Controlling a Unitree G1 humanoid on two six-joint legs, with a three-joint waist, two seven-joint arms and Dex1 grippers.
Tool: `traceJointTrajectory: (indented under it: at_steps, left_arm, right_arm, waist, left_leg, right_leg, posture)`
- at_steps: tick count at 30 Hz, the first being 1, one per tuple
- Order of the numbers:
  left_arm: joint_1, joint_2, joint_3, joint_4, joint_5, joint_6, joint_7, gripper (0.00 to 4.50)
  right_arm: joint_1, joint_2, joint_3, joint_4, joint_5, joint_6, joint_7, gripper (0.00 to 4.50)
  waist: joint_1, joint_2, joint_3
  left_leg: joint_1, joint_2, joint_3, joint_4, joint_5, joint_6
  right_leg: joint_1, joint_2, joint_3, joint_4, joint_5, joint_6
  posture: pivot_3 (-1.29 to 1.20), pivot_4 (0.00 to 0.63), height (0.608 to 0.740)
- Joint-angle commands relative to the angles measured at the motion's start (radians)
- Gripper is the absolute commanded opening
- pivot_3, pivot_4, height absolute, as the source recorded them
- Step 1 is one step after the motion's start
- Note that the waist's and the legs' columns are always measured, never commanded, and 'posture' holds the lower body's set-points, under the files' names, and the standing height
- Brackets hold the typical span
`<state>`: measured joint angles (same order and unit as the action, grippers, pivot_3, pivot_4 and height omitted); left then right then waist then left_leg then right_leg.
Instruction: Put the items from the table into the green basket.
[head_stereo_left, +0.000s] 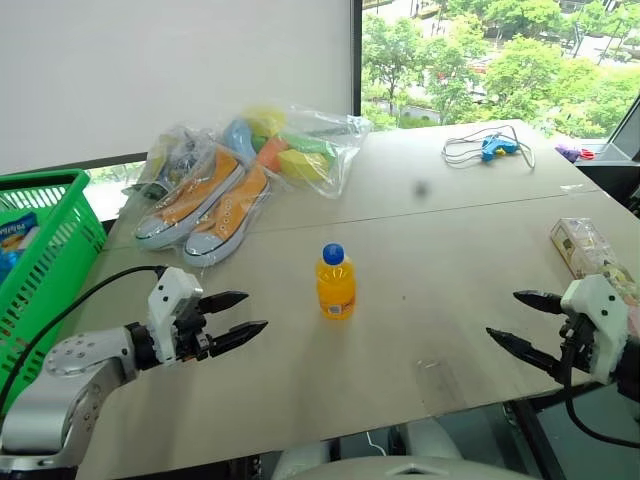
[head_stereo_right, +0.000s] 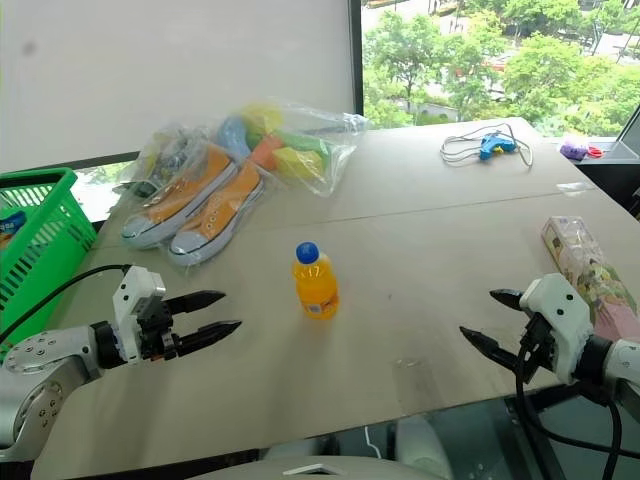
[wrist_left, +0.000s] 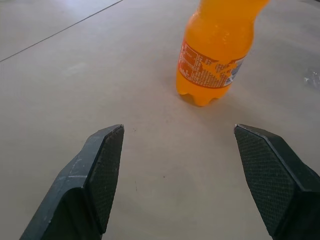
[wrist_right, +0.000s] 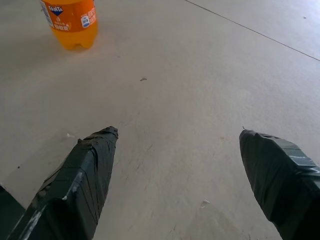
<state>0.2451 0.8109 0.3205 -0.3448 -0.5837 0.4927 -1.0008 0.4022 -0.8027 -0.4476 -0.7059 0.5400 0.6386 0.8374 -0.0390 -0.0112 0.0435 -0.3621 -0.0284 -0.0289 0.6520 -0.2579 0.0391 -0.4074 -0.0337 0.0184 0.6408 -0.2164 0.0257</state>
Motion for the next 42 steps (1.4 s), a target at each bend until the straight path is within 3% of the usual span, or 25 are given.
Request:
traceJointTrajectory:
  at_steps: [1, 6, 14, 22, 25, 28, 35, 42]
  left_arm:
    - [-0.026, -0.025, 0.033, -0.03, -0.03, -0.006, 0.031, 3.66]
    - [-0.17, -0.121, 0.076, -0.044, -0.119, 0.067, 0.203, 3.66]
    - [-0.356, -0.212, 0.084, -0.084, -0.199, 0.182, 0.456, 3.66]
    - [-0.501, -0.268, 0.169, -0.057, -0.317, 0.29, 0.705, 3.66]
    - [-0.477, -0.245, 0.156, -0.121, -0.397, 0.296, 0.604, 3.66]
    - [-0.46, -0.133, 0.078, -0.237, -0.453, 0.313, 0.394, 3.7]
    - [-0.56, -0.013, 0.043, -0.204, -0.64, 0.369, 0.196, 3.7]
    - [-0.546, 0.053, -0.054, -0.177, -0.524, 0.307, -0.009, 3.7]
  right_arm:
    - [-0.086, 0.002, -0.013, 0.014, 0.009, -0.016, -0.037, 4.19]
    - [-0.271, 0.016, 0.022, 0.085, -0.051, 0.057, -0.2, 4.19]
    - [-0.437, 0.048, 0.068, 0.161, -0.118, 0.066, -0.333, 4.19]
    - [-0.558, 0.02, 0.097, 0.204, -0.104, 0.272, -0.398, 4.19]
    - [-0.526, -0.006, 0.03, 0.236, -0.116, 0.284, -0.39, 4.19]
    - [-0.457, -0.074, -0.065, 0.299, -0.117, 0.34, -0.346, 4.36]
    - [-0.35, -0.19, -0.095, 0.373, -0.143, 0.441, -0.303, 4.36]
    - [-0.403, -0.232, -0.05, 0.539, -0.183, 0.537, -0.324, 4.36]
  waist:
    - [0.0, 0.0, 0.0]
    - [0.005, -0.007, 0.002]
    - [0.027, -0.008, 0.001]
    - [0.029, -0.008, 0.001]
    - [0.028, -0.008, 0.001]
    - [0.029, -0.009, 0.001]
    - [0.007, -0.007, 0.0]
    - [-0.027, -0.005, -0.001]
  left_leg:
    - [0.0, 0.0, 0.0, 0.0, 0.0, 0.0]
    - [0.0, 0.001, 0.003, 0.001, 0.0, 0.0]
    - [-0.002, 0.002, 0.002, -0.001, 0.0, 0.001]
    - [-0.001, 0.002, 0.003, 0.001, 0.0, 0.001]
    - [-0.001, 0.001, 0.003, 0.001, 0.0, 0.001]
    - [-0.002, 0.001, 0.004, 0.0, -0.001, 0.003]
    - [-0.001, -0.001, 0.011, 0.001, -0.003, 0.006]
    - [0.003, 0.001, 0.021, 0.001, -0.003, 0.007]
  right_leg:
    - [0.0, 0.0, 0.0, 0.0, 0.0, 0.0]
    - [0.0, -0.001, 0.0, 0.0, 0.0, 0.0]
    - [-0.001, 0.001, -0.001, 0.0, 0.001, 0.001]
    - [-0.001, 0.002, 0.0, 0.0, 0.001, 0.0]
    - [0.0, 0.004, 0.0, 0.001, 0.001, 0.0]
    - [-0.001, 0.006, 0.002, 0.0, 0.002, -0.003]
    - [-0.001, 0.004, 0.005, 0.0, -0.001, 0.002]
    - [0.0, 0.008, 0.013, 0.001, -0.001, 0.002]
  posture:
    - [-0.04, 0.0, 0.74]
    - [-0.04, 0.0, 0.74]
    - [-0.02, 0.0, 0.74]
    - [-0.02, 0.0, 0.74]
    - [-0.04, 0.0, 0.74]
    - [-0.05, 0.0, 0.74]
    - [-0.09, 0.0, 0.74]
    - [-0.1, 0.0, 0.74]
